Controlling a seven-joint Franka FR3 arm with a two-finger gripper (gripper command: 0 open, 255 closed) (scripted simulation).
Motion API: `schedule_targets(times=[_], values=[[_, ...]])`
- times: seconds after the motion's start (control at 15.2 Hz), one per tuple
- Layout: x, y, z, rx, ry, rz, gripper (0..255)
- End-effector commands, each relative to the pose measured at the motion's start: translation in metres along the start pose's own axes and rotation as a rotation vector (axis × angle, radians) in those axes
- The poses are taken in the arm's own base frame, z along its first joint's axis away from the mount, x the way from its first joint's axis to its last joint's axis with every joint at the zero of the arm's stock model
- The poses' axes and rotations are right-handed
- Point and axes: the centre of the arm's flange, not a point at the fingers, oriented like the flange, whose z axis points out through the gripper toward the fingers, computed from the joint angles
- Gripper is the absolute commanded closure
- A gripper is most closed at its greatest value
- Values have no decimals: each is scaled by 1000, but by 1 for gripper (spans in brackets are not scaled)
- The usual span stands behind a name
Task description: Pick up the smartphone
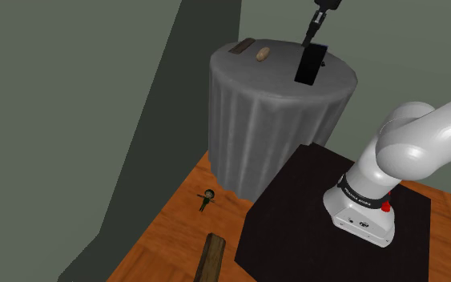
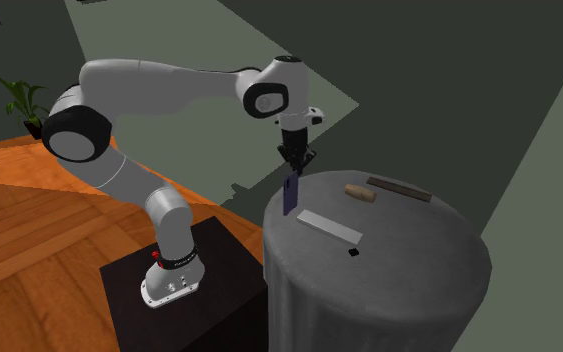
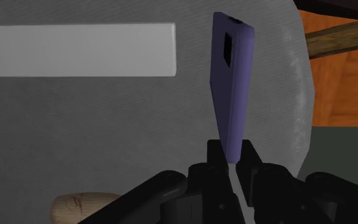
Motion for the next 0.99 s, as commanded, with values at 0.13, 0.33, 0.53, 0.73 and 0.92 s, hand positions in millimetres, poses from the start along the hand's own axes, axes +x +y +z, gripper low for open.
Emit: schedule_targets(times=[0.13, 0.33, 0.53, 0.73, 0.92], values=[[5, 0, -20, 0, 0, 0, 255], [8, 0, -35, 0, 0, 0, 255], [10, 0, -51, 0, 0, 0, 255], [13, 0, -67, 0, 0, 0, 255], [14, 0, -72, 0, 0, 0, 255]])
